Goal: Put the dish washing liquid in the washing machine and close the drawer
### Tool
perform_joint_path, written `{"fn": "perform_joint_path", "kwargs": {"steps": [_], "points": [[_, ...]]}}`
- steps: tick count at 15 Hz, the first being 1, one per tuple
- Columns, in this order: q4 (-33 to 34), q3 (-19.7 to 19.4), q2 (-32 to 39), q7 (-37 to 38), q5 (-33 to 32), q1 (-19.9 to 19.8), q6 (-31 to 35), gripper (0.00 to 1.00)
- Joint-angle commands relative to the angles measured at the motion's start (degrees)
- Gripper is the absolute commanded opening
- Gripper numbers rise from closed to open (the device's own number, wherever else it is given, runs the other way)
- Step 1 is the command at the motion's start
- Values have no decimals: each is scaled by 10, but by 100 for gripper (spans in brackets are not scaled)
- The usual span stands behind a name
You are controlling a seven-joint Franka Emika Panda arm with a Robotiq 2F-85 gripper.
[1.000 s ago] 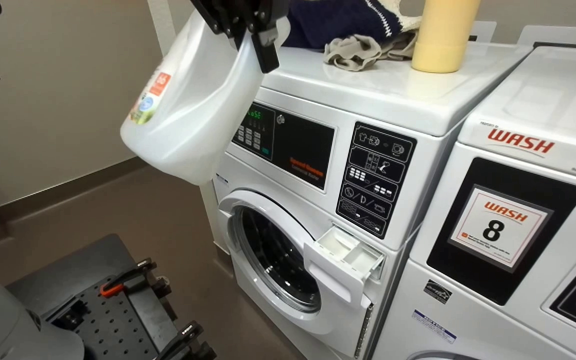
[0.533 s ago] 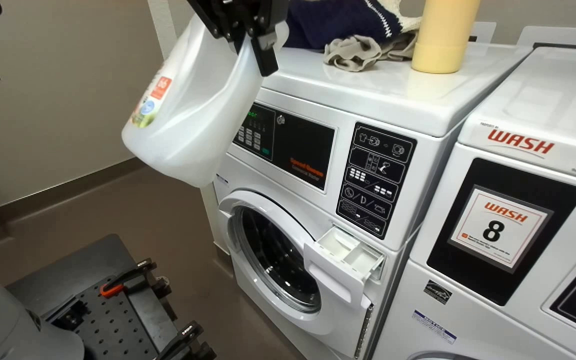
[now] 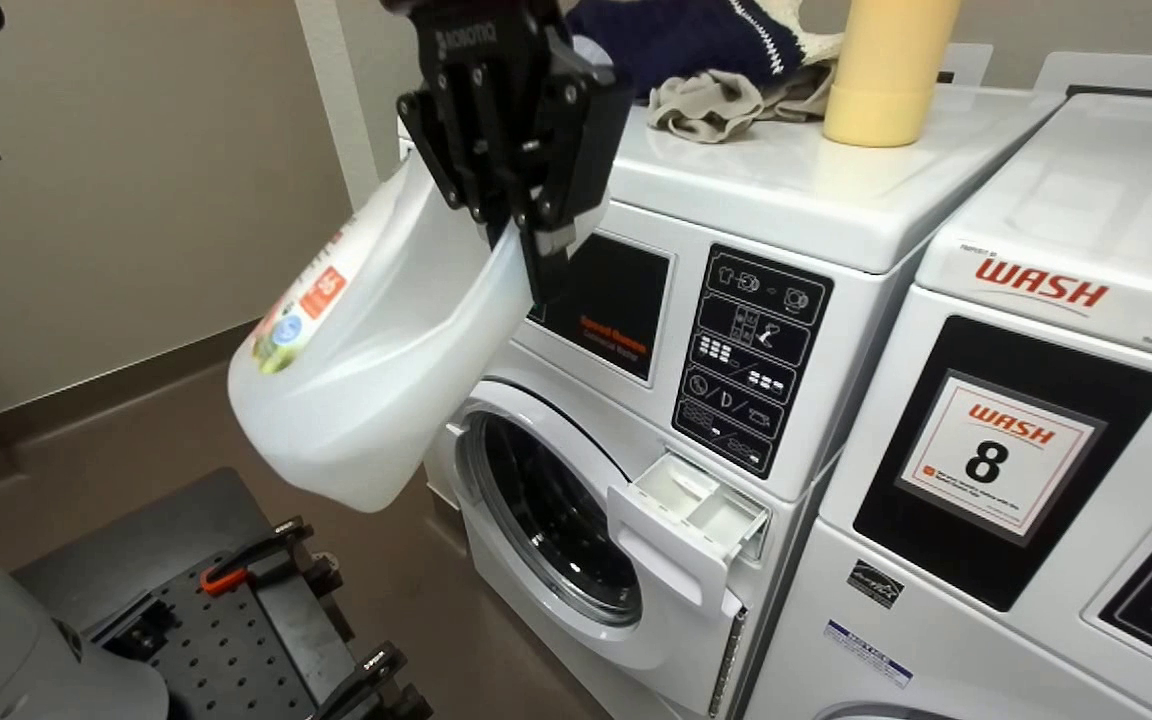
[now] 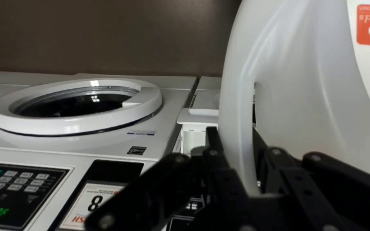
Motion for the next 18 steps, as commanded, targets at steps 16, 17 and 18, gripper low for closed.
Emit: {"fn": "perform_joint_path", "kwargs": {"steps": [16,17,18], "points": [[74,-86,188,-42,43,-59,-53,9],[84,-85,200,-45,48,-59,-55,9],[95,-84,213,-52,54,-58,-57,9]]}}
